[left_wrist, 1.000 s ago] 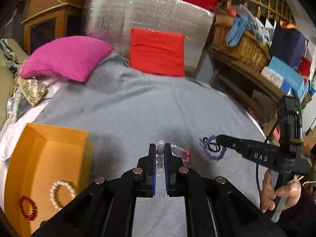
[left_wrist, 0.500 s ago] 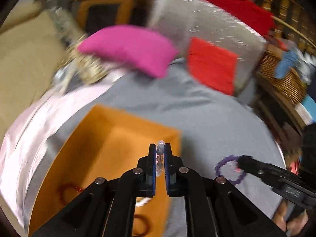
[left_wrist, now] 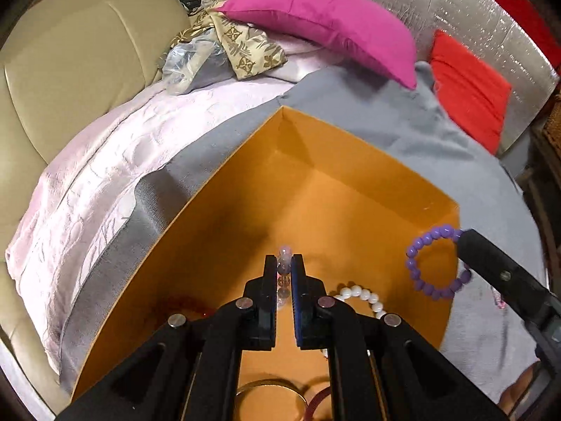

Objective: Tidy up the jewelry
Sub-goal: 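Carry both bracelets into the orange box and open both tools, then move both tools back over the last pink bracelet and black hair tie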

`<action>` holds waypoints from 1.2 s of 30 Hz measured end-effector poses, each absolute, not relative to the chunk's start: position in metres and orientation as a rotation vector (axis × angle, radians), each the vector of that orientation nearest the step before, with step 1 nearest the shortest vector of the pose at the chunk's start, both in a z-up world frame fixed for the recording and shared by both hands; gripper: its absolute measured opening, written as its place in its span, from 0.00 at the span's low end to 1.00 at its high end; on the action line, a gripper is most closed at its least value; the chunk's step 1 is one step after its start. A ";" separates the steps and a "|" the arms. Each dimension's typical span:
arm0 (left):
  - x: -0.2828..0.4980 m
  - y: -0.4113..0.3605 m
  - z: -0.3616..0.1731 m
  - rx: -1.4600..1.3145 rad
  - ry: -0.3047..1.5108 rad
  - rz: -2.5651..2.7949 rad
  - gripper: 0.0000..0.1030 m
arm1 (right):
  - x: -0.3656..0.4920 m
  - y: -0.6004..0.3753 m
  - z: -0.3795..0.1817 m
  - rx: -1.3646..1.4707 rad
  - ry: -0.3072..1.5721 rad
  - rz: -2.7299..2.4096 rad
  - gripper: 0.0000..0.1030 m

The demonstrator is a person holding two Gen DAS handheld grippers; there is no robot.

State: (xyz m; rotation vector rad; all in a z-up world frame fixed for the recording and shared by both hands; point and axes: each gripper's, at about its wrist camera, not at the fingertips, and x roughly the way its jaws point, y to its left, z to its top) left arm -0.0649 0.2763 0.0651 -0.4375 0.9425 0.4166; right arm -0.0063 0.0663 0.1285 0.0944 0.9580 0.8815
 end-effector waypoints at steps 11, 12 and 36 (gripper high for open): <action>-0.065 0.252 0.090 -0.328 0.859 0.422 0.29 | 0.006 0.039 0.147 0.117 0.883 0.839 0.23; -0.064 0.248 0.094 -0.314 0.847 0.417 0.30 | 0.006 0.031 0.149 0.116 0.876 0.831 0.23; -0.026 0.039 0.128 0.030 0.665 0.100 0.74 | 0.034 -0.285 0.139 0.290 0.896 0.371 0.56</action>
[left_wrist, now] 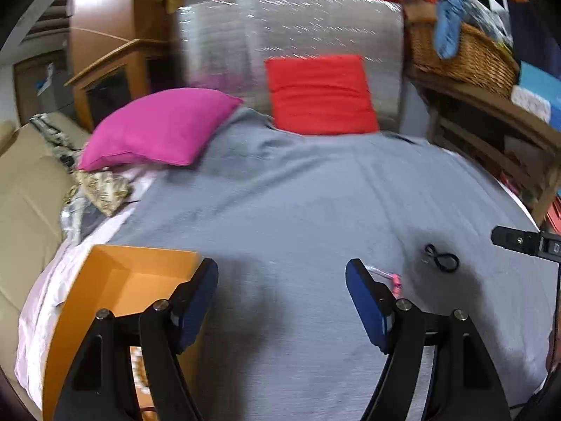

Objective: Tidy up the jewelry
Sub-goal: 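Move both tools back over the last pink bracelet and black hair tie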

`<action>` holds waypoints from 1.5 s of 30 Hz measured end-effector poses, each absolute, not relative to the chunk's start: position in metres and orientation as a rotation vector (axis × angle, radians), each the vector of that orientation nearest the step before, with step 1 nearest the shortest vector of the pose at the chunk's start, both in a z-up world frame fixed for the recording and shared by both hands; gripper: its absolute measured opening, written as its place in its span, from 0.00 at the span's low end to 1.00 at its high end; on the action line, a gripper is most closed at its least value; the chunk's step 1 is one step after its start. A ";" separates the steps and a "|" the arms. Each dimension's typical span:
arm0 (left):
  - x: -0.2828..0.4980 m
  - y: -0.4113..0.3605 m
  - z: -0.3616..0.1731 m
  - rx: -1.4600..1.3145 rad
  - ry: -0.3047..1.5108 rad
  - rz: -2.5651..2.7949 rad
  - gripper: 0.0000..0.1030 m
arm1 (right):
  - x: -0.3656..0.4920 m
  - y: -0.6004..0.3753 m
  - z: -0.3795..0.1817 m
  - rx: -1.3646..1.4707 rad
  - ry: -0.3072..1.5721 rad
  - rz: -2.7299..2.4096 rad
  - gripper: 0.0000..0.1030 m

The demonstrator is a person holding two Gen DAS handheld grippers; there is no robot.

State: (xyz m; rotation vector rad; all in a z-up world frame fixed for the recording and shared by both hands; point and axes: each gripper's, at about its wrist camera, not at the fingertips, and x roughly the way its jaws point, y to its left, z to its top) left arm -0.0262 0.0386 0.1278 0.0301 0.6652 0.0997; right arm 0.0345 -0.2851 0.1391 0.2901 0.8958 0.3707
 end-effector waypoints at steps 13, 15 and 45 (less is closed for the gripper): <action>-0.013 -0.013 0.109 0.115 0.704 0.057 0.74 | 0.052 -0.302 0.106 0.339 1.039 0.325 0.56; -0.012 -0.018 0.108 0.132 0.704 0.055 0.74 | 0.053 -0.302 0.104 0.340 1.041 0.319 0.56; -0.006 -0.010 0.082 0.147 0.828 0.073 0.74 | 0.057 -0.281 0.089 0.311 1.089 0.319 0.56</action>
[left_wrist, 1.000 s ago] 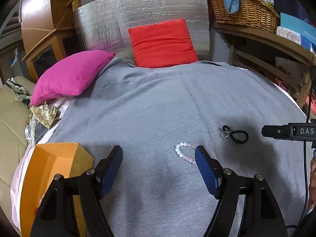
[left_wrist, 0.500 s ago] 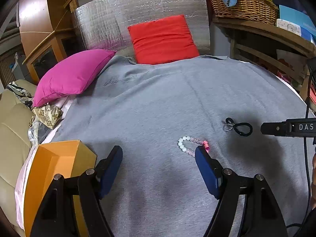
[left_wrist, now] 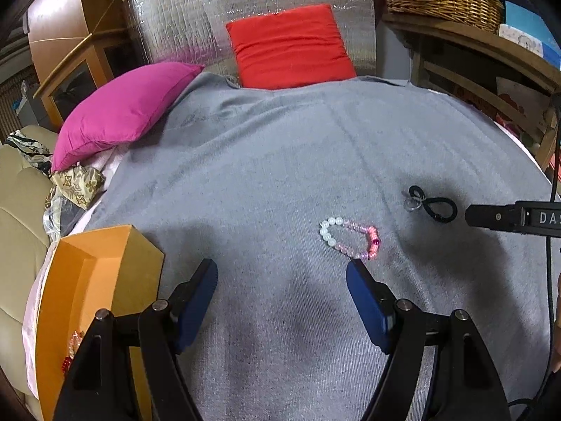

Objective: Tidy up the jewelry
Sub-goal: 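Move both tools back over the last pink bracelet and black hair tie, then close the right tool on the black hair tie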

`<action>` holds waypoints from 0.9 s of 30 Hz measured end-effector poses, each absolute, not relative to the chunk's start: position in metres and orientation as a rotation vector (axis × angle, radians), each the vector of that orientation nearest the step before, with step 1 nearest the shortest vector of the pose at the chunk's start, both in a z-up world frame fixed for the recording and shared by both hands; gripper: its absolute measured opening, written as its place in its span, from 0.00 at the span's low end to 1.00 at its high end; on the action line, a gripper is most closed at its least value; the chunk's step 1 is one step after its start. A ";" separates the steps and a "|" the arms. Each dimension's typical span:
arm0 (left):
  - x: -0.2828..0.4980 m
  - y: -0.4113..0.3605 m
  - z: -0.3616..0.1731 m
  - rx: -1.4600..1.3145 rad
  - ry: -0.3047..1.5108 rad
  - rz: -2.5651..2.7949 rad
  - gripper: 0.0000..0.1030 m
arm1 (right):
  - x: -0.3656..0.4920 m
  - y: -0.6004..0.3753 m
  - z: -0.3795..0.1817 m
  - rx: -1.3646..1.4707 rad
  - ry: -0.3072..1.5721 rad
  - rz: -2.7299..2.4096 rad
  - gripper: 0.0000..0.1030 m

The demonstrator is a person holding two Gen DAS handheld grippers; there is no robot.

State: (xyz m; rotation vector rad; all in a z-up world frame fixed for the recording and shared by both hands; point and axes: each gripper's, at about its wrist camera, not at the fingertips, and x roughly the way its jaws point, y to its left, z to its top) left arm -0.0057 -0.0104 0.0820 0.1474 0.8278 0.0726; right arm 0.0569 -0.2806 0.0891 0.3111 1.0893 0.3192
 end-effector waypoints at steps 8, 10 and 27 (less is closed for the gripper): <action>0.000 -0.008 0.068 0.129 0.906 0.066 0.74 | 0.058 -0.285 0.086 0.314 1.093 0.308 0.56; 0.001 -0.006 0.065 0.114 0.922 0.068 0.74 | 0.059 -0.286 0.086 0.315 1.092 0.306 0.56; 0.012 0.009 0.050 0.005 0.962 0.064 0.74 | 0.075 -0.282 0.085 0.320 1.069 0.323 0.56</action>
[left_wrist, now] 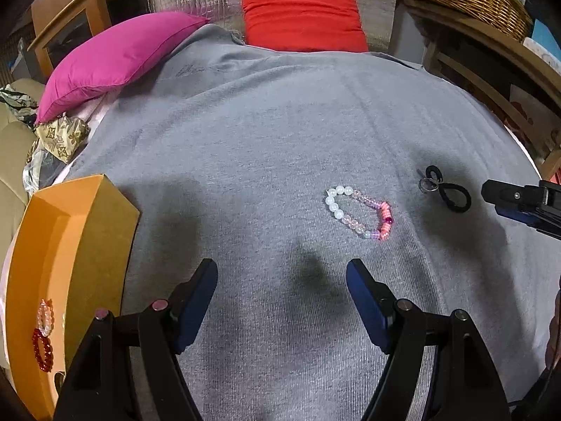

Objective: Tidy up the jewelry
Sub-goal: 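Close the right tool on the black hair tie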

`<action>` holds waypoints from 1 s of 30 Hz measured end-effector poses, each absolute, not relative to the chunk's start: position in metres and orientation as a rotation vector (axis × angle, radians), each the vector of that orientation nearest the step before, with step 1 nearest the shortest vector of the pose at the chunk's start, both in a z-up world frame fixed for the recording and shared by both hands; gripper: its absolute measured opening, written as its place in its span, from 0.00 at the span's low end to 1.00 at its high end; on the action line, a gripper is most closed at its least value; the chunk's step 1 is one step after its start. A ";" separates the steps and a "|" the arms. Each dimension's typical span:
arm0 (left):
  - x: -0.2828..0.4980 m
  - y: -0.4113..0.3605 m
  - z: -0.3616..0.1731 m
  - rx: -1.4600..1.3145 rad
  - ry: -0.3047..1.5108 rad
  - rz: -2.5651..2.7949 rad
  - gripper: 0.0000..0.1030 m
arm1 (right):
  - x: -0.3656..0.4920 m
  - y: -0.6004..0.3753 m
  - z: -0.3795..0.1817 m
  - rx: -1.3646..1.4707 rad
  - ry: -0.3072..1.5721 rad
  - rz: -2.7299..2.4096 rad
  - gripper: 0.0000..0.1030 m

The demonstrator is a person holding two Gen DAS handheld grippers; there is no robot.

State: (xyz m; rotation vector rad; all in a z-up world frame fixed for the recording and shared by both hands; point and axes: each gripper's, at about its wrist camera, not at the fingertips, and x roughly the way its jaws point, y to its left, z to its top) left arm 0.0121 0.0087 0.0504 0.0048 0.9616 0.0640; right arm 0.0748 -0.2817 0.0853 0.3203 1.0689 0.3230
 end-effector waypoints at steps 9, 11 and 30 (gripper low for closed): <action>0.018 0.007 0.046 -0.018 0.948 0.024 0.74 | 0.092 -0.275 0.072 0.315 1.084 0.285 0.56; 0.020 0.008 0.043 -0.030 0.959 0.023 0.74 | 0.097 -0.270 0.065 0.296 1.098 0.282 0.52; 0.019 0.012 0.045 -0.061 0.958 0.024 0.74 | 0.086 -0.271 0.075 0.234 1.061 0.275 0.13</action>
